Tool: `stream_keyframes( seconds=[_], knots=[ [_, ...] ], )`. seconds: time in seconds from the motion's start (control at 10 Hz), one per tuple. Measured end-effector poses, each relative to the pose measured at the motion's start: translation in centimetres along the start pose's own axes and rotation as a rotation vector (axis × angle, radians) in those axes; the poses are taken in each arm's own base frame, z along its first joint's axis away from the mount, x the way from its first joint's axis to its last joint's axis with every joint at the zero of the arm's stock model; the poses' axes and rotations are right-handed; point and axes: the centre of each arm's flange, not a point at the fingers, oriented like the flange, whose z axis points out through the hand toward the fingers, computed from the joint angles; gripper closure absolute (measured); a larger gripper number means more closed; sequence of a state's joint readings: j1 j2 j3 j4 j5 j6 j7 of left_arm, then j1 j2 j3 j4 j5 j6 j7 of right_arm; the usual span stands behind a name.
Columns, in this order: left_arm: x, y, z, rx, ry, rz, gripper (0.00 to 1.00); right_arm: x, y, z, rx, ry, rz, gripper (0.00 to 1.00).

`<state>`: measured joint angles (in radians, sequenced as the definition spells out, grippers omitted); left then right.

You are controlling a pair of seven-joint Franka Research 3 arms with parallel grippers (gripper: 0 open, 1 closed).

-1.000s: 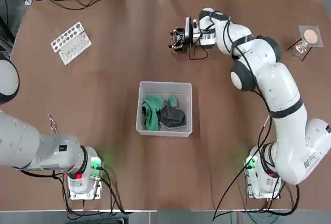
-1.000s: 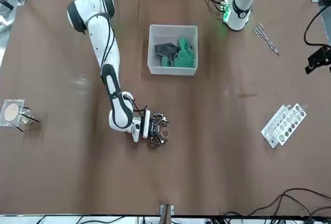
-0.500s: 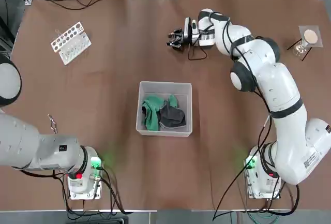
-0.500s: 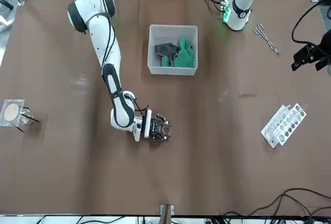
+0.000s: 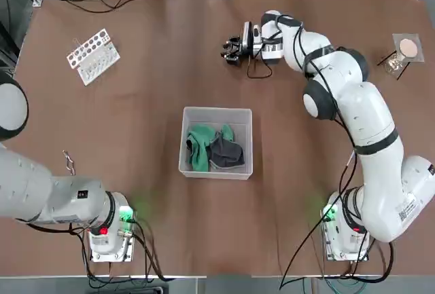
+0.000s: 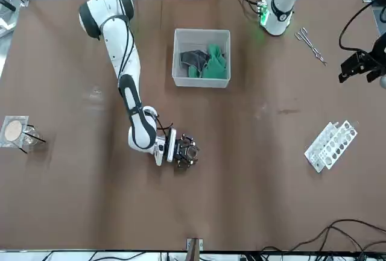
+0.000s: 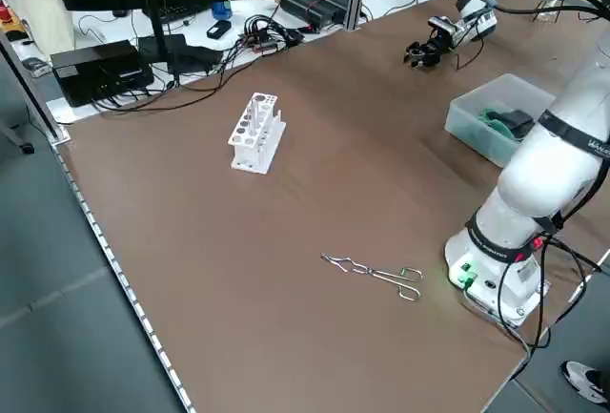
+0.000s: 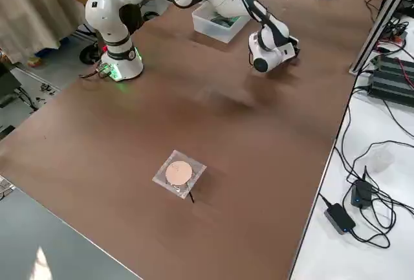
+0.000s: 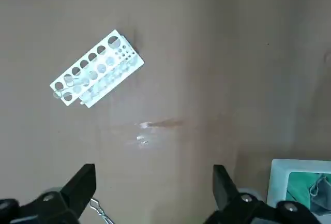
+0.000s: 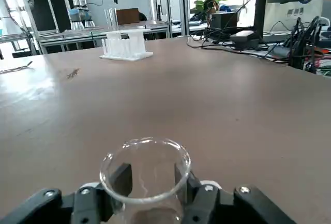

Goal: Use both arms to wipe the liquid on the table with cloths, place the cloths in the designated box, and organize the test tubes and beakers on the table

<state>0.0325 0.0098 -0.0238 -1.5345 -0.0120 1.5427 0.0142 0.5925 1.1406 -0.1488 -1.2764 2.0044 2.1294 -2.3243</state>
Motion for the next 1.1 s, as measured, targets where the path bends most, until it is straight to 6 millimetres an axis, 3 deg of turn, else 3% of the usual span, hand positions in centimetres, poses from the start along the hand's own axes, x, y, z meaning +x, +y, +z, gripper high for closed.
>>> stream_keyframes(
  seconds=[0.3, 0.6, 0.8, 1.1],
  knots=[
    [0.0, 0.0, 0.0, 0.000, 0.000, -0.003, 0.00, 2.2, 1.9, -1.5, -0.030, 0.003, -0.021, 0.54],
    [0.0, 0.0, 0.0, 0.000, 0.000, -0.014, 0.00, 4.1, 4.9, -5.2, -0.042, -0.043, -0.064, 0.54],
    [0.0, 0.0, 0.0, 0.000, 0.000, -0.014, 0.00, 6.0, 7.8, -9.4, -0.061, -0.084, -0.095, 0.54],
    [0.0, -0.1, 0.0, 0.000, -0.001, -0.016, 0.00, 7.5, 11.7, -18.0, -0.084, -0.077, -0.058, 0.53]
  ],
)
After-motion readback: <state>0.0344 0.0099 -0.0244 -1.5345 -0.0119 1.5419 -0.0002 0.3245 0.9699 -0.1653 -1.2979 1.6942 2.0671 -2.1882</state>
